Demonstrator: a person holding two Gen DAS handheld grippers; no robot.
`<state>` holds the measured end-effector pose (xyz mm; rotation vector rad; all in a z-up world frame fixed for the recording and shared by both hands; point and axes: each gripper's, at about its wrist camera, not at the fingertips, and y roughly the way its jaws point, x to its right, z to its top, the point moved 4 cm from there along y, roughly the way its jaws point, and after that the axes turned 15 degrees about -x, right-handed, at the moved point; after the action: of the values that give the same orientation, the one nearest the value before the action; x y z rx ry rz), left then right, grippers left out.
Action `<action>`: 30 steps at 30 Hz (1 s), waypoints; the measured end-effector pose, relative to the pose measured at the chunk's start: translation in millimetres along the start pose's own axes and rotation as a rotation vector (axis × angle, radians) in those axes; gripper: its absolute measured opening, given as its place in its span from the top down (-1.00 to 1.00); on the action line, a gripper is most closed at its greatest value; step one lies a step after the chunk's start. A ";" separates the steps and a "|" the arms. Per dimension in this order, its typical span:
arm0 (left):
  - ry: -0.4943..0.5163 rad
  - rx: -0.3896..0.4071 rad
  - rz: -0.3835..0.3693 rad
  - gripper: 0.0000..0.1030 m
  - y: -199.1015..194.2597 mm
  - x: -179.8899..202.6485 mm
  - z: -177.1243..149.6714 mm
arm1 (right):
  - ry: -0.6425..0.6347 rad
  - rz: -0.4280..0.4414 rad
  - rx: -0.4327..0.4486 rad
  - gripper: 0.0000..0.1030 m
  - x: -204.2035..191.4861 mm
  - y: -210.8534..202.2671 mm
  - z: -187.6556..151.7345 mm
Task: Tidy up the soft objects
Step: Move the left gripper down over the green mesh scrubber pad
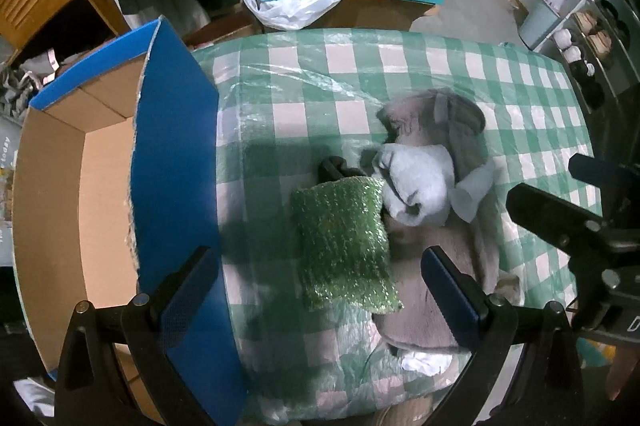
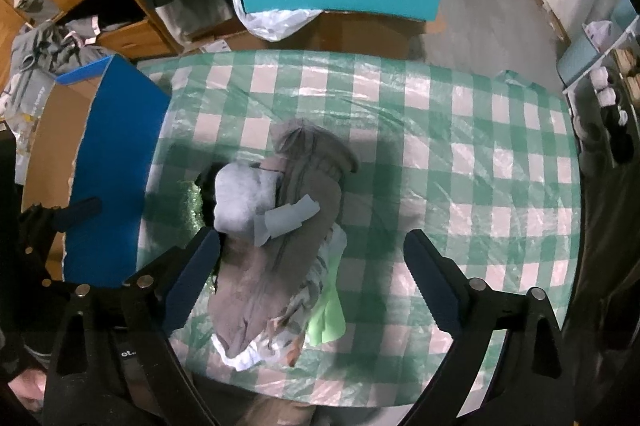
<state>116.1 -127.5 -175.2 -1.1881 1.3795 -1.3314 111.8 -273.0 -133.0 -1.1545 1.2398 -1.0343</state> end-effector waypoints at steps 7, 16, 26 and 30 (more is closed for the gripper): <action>-0.012 -0.023 -0.019 -0.98 9.1 -4.9 4.0 | 0.042 0.027 -0.054 -0.71 1.3 20.1 11.5; 0.005 -0.034 -0.036 -0.98 14.7 1.4 10.1 | 0.094 0.082 -0.111 -0.54 7.2 42.5 19.2; 0.010 -0.036 -0.025 -0.98 15.6 2.1 15.4 | 0.100 0.139 -0.156 -0.13 3.8 57.9 23.4; 0.034 -0.030 -0.060 -0.98 9.9 10.0 13.9 | 0.103 0.154 -0.156 0.05 4.5 58.2 24.3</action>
<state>127.3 -140.0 -185.6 -1.2404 1.4016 -1.3825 134.4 -267.2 -191.7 -1.1157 1.4887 -0.9038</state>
